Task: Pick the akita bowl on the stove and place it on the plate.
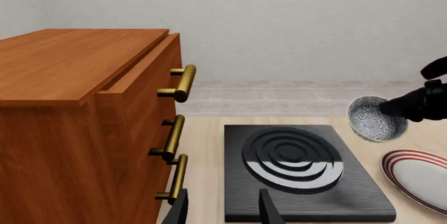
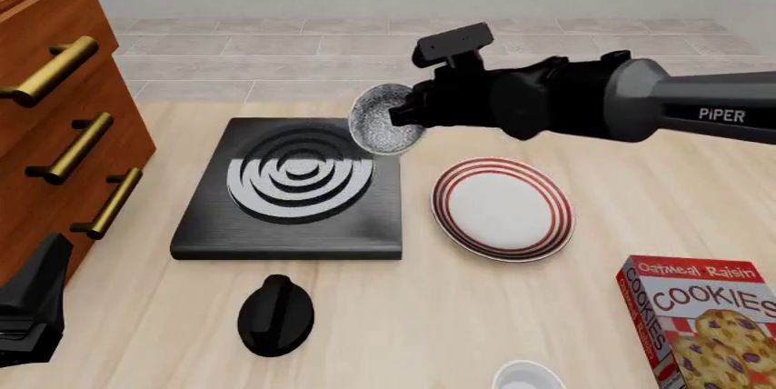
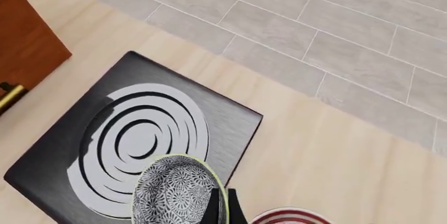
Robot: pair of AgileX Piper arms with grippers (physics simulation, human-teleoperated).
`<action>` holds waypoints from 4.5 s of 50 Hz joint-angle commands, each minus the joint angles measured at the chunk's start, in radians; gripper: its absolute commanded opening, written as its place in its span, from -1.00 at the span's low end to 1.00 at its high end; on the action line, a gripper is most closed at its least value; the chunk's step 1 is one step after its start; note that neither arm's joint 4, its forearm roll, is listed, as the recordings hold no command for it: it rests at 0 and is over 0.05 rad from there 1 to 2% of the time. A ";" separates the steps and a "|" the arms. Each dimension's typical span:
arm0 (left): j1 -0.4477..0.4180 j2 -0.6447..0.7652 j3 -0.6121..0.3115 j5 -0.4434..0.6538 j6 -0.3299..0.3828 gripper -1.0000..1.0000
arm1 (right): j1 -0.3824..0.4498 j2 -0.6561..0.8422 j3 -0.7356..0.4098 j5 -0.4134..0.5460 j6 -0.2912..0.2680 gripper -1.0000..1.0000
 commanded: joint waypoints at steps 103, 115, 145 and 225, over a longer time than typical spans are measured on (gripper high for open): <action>0.000 0.000 0.000 0.000 0.000 1.00 | -0.297 0.023 0.279 -0.263 0.131 -1.00; 0.000 0.000 0.000 0.000 0.000 1.00 | -0.305 0.013 0.312 -0.282 0.139 -1.00; 0.000 0.000 0.000 0.000 0.000 1.00 | -0.320 0.012 0.396 -0.332 0.166 -1.00; 0.000 0.000 0.000 0.000 0.000 1.00 | -0.331 -0.199 0.482 -0.362 0.048 1.00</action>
